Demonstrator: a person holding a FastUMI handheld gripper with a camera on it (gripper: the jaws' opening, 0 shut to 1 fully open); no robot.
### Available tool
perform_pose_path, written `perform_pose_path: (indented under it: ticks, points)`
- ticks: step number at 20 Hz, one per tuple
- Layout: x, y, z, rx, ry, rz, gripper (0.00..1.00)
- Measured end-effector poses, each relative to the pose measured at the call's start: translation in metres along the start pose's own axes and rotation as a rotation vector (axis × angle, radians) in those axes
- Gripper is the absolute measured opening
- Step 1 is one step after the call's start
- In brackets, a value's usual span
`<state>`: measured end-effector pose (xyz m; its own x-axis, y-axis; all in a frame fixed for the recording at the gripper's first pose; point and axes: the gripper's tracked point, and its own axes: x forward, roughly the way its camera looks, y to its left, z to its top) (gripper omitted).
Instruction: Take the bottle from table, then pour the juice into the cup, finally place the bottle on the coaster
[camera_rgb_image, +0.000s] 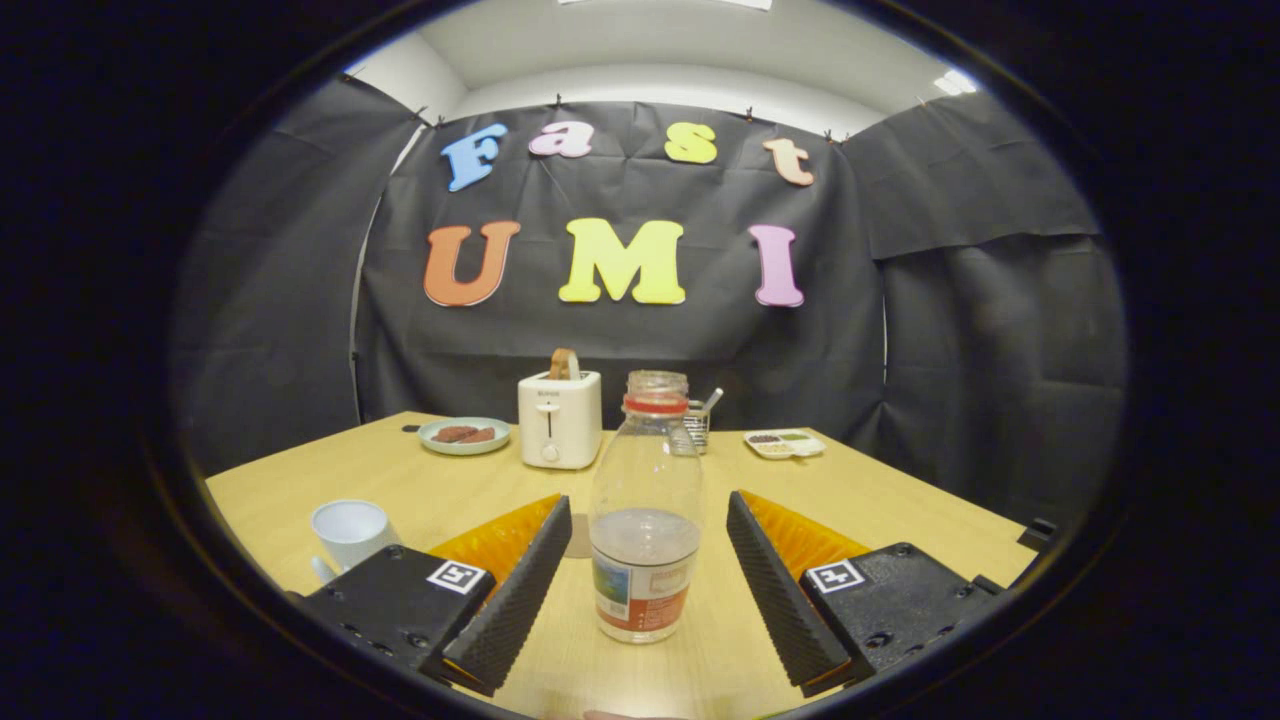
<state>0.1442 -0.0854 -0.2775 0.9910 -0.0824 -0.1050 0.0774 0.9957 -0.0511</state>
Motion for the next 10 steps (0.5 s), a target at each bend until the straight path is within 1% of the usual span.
perform_pose_path:
  ticks: [3,6,10]
  points:
    - [0.01,-0.005,-0.013,0.001,0.013,-0.01,1.0]
    - [0.021,-0.003,-0.027,-0.029,0.034,-0.011,1.0]
    - [0.03,0.0,-0.025,-0.02,0.022,0.005,1.0]
